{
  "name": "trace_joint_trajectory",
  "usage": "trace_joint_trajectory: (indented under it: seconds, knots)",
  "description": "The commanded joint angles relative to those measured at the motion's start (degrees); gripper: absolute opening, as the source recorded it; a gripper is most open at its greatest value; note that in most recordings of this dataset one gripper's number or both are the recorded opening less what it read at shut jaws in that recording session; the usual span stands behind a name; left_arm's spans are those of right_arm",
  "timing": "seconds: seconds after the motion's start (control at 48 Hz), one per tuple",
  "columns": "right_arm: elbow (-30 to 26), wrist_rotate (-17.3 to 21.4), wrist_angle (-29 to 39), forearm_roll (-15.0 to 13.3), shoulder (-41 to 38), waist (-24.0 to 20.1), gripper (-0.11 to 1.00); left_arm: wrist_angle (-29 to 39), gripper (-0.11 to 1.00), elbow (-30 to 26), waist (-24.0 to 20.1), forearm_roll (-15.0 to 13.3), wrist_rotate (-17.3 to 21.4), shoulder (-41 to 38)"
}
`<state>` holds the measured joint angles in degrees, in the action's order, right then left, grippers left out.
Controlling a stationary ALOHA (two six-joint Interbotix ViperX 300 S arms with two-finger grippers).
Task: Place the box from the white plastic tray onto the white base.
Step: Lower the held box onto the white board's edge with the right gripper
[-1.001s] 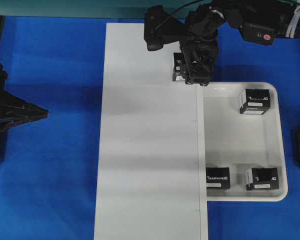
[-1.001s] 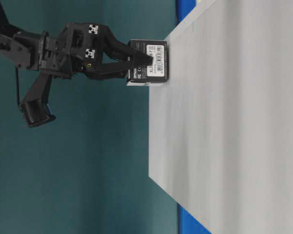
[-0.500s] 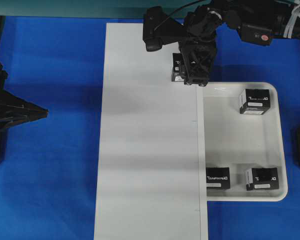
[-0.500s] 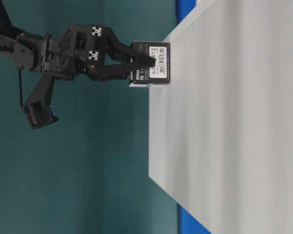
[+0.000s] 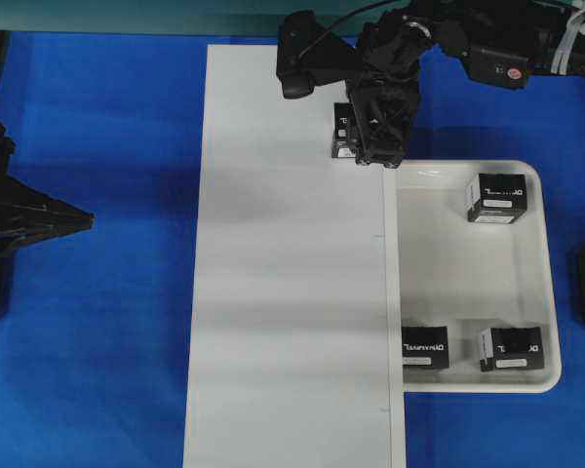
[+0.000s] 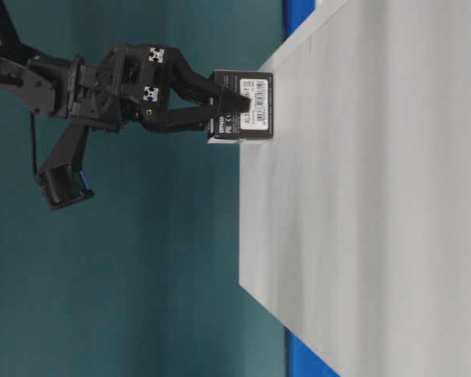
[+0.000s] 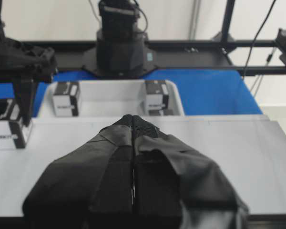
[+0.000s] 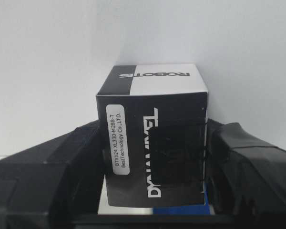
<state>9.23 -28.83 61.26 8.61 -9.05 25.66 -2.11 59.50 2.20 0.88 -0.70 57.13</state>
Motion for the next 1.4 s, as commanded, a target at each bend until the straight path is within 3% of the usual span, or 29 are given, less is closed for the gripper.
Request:
trace_joint_trajectory:
  seconds: [0.0, 0.563, 0.73, 0.855, 1.272, 1.376]
  knots:
    - [0.0, 0.0, -0.53, 0.0, -0.97, -0.62, 0.58, -0.44, -0.07, -1.58, 0.18, 0.09, -0.09, -0.35]
    - [0.18, 0.0, -0.53, 0.0, -1.14, -0.62, 0.58, -0.09, -0.07, -1.49, 1.49, 0.09, 0.0, -0.53]
    - [0.18, 0.0, -1.05, 0.0, -1.05, -0.7, 0.87, 0.18, -0.07, -1.49, 1.49, 0.18, 0.0, -0.53]
    - [0.18, 0.0, -1.93, 0.0, -1.14, -0.7, 0.98, 0.18, -0.07, -1.49, 1.49, 0.09, 0.0, -0.53]
    - [0.18, 0.26, -1.58, 0.18, -0.62, -0.88, 0.99, 0.09, -0.07, -1.41, 1.41, 0.18, -0.09, -0.53]
    - [-0.26, 2.02, -0.53, 0.26, 0.79, -0.88, 0.99, 0.18, -0.07, -1.32, 1.41, 0.09, -0.09, -0.53]
